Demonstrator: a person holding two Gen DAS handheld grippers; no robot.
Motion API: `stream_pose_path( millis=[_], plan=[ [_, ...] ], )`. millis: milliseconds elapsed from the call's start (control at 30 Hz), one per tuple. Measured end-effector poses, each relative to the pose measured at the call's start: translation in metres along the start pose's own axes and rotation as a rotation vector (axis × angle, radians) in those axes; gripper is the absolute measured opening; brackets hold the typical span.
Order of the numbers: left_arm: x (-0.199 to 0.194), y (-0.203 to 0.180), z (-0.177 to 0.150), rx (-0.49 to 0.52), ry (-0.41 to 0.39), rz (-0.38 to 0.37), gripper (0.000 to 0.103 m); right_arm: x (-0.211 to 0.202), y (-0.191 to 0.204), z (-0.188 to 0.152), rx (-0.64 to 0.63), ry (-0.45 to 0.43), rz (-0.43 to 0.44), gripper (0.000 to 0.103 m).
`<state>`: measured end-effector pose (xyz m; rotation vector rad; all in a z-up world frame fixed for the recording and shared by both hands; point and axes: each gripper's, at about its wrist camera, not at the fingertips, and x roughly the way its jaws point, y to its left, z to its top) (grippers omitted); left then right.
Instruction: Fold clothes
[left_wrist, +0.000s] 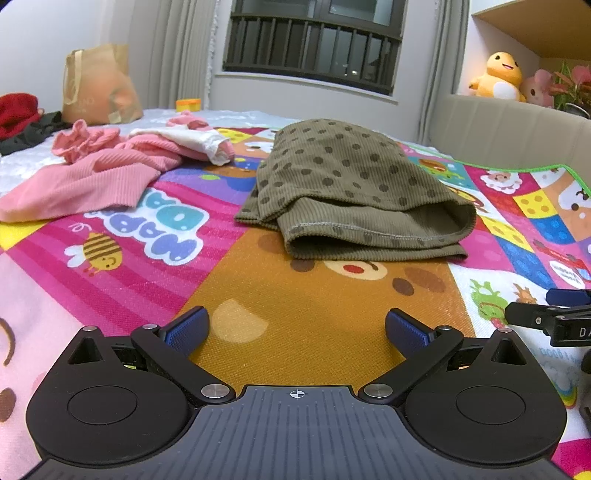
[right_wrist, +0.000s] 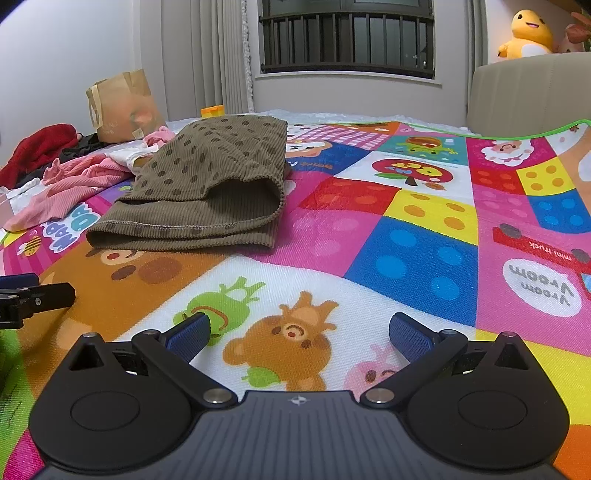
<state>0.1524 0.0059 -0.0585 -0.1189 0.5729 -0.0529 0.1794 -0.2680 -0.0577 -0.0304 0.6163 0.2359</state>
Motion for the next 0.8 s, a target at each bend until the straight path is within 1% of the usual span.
stream_pose_path(
  millis=[267,600,800],
  plan=[
    [0.0006,-0.0002,0.0004,-0.002,-0.001,-0.002,0.103,0.0009,0.0010,0.0002,-0.005,0.004,-0.005,0.103],
    [0.0012,-0.0052,0.0006,0.055,0.032,0.018,0.103,0.0023,0.0007,0.0002,-0.006,0.012,-0.004,0.103],
    [0.0008,0.0021,0.0016,0.027,0.032,-0.013,0.103,0.0027,0.0012,0.0001,-0.007,0.013,-0.005,0.103]
  ],
)
